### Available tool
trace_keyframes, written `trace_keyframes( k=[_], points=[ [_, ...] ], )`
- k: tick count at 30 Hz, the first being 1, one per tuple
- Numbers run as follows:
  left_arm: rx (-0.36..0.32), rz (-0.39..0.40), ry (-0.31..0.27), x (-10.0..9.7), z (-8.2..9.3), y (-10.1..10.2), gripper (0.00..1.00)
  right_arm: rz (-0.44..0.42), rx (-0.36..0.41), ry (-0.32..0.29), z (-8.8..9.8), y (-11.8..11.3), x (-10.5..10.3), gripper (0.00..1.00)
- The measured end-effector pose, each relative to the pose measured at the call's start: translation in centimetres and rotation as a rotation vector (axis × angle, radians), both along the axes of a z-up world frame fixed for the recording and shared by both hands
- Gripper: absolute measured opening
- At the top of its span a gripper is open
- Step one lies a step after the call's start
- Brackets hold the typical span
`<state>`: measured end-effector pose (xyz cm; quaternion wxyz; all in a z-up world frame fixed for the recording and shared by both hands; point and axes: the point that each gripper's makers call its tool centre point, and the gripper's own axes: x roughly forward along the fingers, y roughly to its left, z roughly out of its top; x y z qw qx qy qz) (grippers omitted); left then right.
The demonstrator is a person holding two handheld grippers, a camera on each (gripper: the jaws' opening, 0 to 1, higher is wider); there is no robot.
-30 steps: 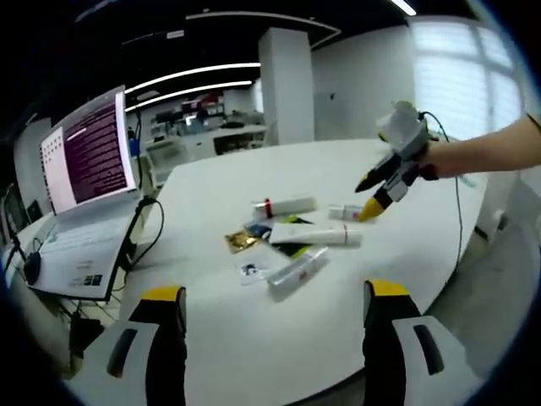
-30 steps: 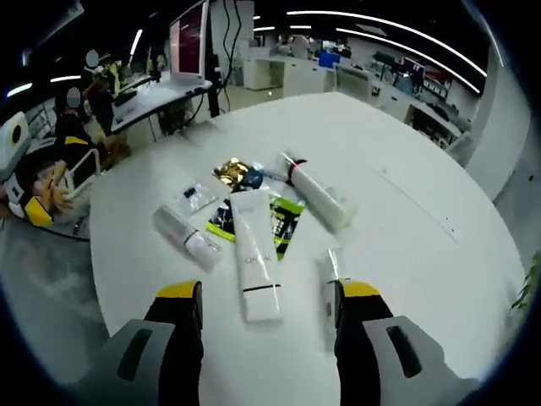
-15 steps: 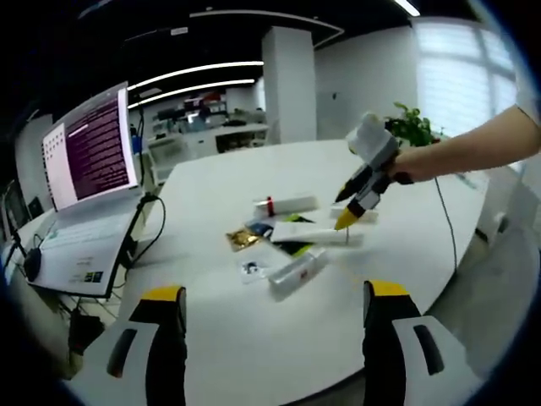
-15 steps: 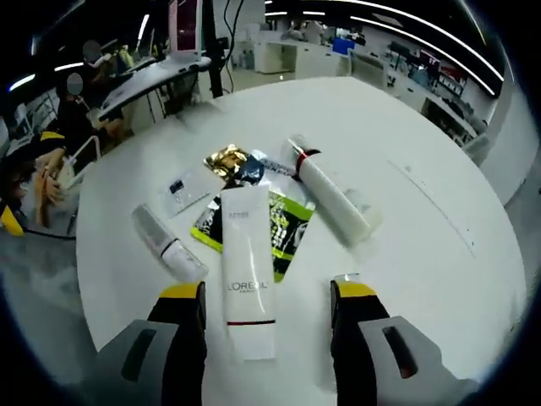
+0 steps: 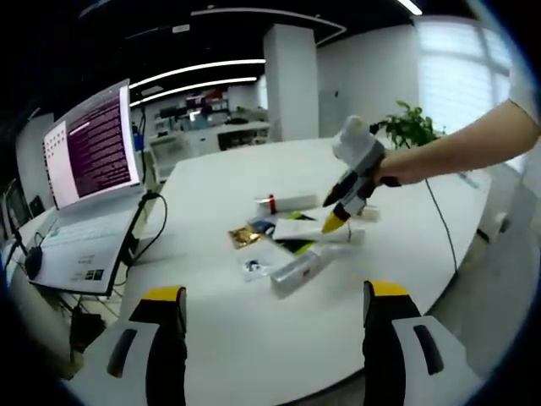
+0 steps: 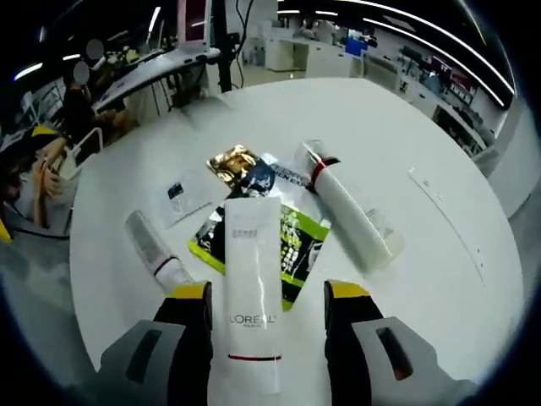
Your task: Arrange the skincare products in the storage area until every visible bottle or jar stands upright without overlapping.
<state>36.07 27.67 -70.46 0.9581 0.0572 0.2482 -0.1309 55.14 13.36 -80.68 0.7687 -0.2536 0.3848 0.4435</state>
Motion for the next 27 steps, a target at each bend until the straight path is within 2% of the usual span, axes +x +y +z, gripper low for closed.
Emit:
trace_keyframes(
  k=[8, 19, 27],
  points=[
    [0.002, 0.014, -0.001, 0.0, -0.1, 0.4, 0.79, 0.063, -0.027, 0.029, -1.5, 1.7, -0.4, 0.46],
    [0.006, 0.026, 0.000, 0.0, 0.6, 0.0, 0.79, 0.053, -0.033, 0.066, -2.6, 1.9, -0.4, 0.38],
    [0.011, 0.017, 0.009, 0.0, 0.8, -0.3, 0.80, 0.057, -0.042, 0.033, -2.8, 1.7, -0.1, 0.32]
  ],
)
